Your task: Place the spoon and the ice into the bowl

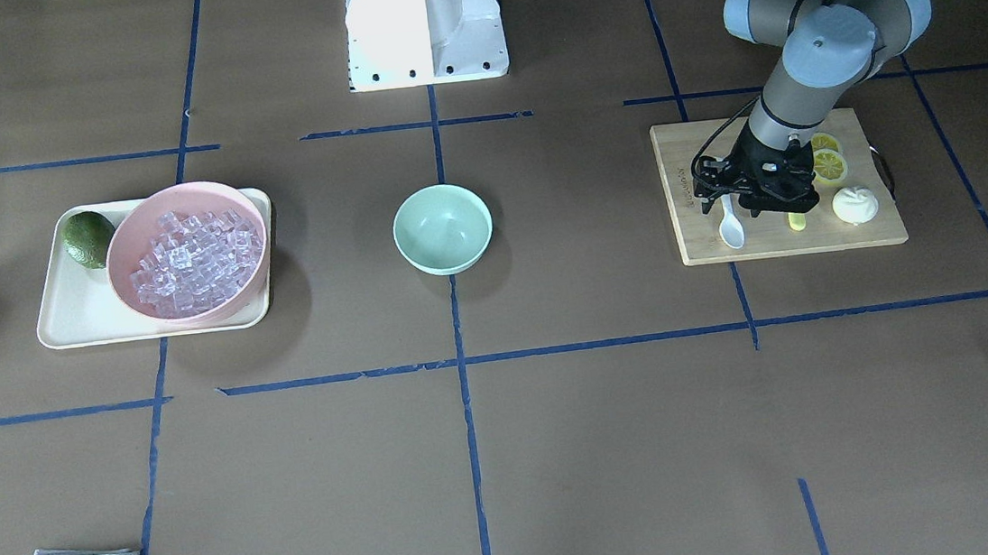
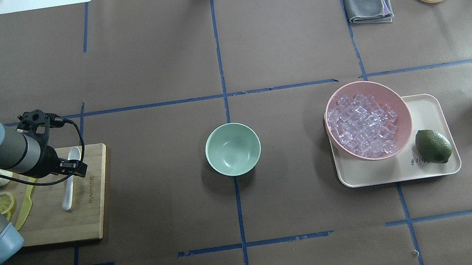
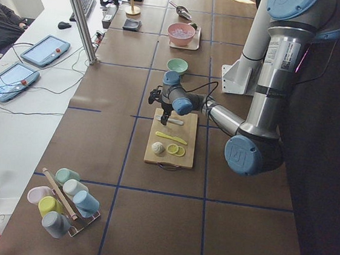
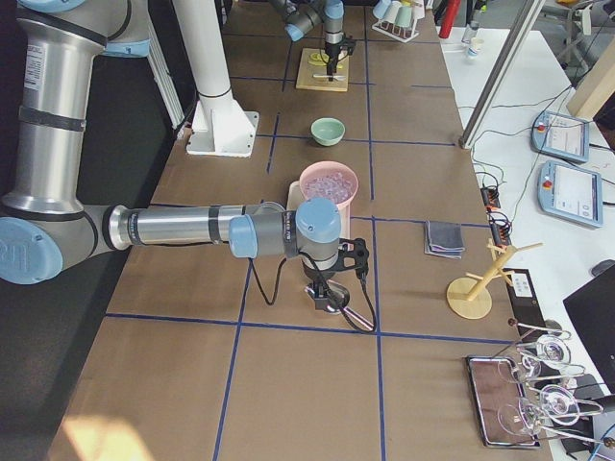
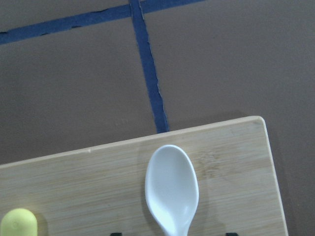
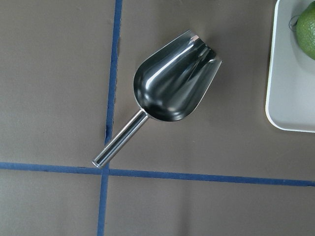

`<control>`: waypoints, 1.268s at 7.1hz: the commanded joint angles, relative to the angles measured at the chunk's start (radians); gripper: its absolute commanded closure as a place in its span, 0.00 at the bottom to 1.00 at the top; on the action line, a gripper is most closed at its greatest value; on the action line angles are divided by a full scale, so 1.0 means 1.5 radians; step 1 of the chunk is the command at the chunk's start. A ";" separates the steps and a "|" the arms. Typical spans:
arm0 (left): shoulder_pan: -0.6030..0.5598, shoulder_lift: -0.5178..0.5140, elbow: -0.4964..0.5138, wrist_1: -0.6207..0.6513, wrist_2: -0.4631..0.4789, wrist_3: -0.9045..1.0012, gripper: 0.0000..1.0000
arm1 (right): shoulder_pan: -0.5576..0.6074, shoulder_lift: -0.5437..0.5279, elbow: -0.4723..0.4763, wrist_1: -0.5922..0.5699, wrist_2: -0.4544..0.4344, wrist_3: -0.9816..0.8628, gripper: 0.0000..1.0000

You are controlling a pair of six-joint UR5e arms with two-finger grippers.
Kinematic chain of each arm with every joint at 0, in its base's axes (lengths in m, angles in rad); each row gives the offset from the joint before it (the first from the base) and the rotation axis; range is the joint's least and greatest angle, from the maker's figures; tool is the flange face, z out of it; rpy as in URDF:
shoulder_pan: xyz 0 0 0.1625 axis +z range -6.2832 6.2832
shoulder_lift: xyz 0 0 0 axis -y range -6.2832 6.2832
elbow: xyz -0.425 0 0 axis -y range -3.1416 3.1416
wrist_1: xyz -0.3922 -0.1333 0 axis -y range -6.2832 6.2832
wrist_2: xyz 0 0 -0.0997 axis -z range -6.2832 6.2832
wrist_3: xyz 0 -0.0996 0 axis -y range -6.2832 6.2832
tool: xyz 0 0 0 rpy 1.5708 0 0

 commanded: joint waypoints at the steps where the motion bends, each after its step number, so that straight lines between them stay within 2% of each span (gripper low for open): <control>1: 0.000 0.001 -0.002 0.000 -0.001 -0.001 0.73 | 0.000 0.000 0.000 0.000 -0.001 0.001 0.00; 2: 0.000 0.001 -0.004 0.000 -0.001 -0.001 0.93 | 0.000 0.001 0.000 0.000 -0.001 0.001 0.00; 3: 0.000 0.001 -0.003 0.000 -0.001 -0.001 1.00 | 0.000 0.000 0.000 0.000 -0.001 0.001 0.00; 5: -0.001 0.001 -0.009 0.002 0.000 0.000 1.00 | 0.000 0.000 0.000 0.000 -0.001 0.002 0.00; 6: -0.001 -0.005 -0.037 0.022 0.000 0.001 1.00 | 0.000 0.001 0.000 0.000 0.000 0.001 0.00; 7: 0.005 -0.032 -0.083 0.093 0.004 0.008 1.00 | 0.000 0.001 0.000 0.000 0.000 0.000 0.00; 8: 0.025 -0.088 -0.099 0.135 0.011 0.012 1.00 | 0.000 0.001 0.001 0.000 0.000 -0.001 0.00; 9: 0.065 -0.142 -0.091 0.136 0.012 0.012 1.00 | 0.000 0.000 0.001 0.000 0.000 -0.003 0.00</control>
